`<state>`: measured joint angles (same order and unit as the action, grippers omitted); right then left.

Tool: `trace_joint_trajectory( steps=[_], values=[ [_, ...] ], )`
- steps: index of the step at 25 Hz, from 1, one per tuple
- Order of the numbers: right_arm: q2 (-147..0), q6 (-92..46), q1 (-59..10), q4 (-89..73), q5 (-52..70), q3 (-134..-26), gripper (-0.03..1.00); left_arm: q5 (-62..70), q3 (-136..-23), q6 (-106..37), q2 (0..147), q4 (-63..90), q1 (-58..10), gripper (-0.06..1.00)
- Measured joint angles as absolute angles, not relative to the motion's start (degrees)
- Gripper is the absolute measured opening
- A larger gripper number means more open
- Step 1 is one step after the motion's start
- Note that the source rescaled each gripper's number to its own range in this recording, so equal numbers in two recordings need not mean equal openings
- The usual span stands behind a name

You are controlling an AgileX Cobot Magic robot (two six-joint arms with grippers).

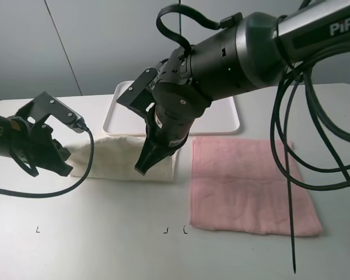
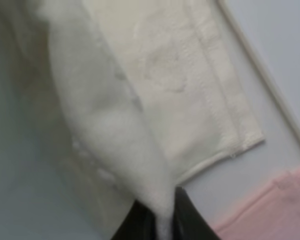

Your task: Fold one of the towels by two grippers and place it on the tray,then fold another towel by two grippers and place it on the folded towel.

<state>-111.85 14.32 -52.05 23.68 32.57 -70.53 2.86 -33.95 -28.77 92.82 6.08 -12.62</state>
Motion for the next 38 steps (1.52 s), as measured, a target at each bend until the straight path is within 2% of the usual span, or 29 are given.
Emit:
trace_joint_trajectory(
  steps=[10,13,15,16,17,20,21,22,25,28,33,38],
  values=[
    [-114.9,20.5,-49.5,27.7,28.5,-70.5,0.0,-0.4,-38.4,-28.8,99.0,7.1,-12.6,0.03],
    [-115.2,22.3,-48.5,27.8,26.6,-70.5,0.01,-1.6,-38.7,-28.8,100.0,7.5,-12.6,0.09],
    [-115.5,22.7,-48.1,28.0,25.6,-70.5,0.12,-2.7,-38.7,-28.8,100.0,8.6,-12.6,0.21],
    [-115.6,22.9,-48.0,28.0,25.1,-70.5,0.2,-3.5,-38.7,-28.8,100.0,9.3,-12.6,0.31],
    [-115.7,23.1,-48.0,28.0,24.5,-70.5,0.35,-4.4,-38.7,-28.8,100.0,10.2,-12.6,0.41],
    [-115.7,26.1,-48.0,29.7,22.9,-70.5,0.83,-6.0,-38.7,-28.7,100.0,13.4,-12.6,0.83],
    [-115.7,28.0,-48.0,30.6,22.7,-70.5,0.92,-6.3,-38.7,-28.7,100.0,14.2,-12.6,0.93],
    [-115.7,29.7,-48.0,31.3,22.9,-70.5,0.97,-6.2,-38.7,-28.7,100.0,14.8,-12.6,0.96],
    [-115.7,33.4,-48.0,32.3,24.1,-70.5,1.0,-3.2,-39.9,-28.7,100.0,15.9,-12.5,0.98],
    [-115.7,32.8,-48.0,29.6,27.2,-71.2,1.0,5.7,-44.7,-28.5,100.4,18.3,-10.8,0.98],
    [-115.7,21.2,-46.6,13.6,32.9,-75.2,1.0,26.8,-57.5,-20.3,104.8,18.3,-5.7,0.98],
    [-115.7,5.9,-43.1,-6.5,39.6,-77.5,1.0,36.2,-65.1,-13.7,109.6,15.5,-4.8,0.99]
  ],
)
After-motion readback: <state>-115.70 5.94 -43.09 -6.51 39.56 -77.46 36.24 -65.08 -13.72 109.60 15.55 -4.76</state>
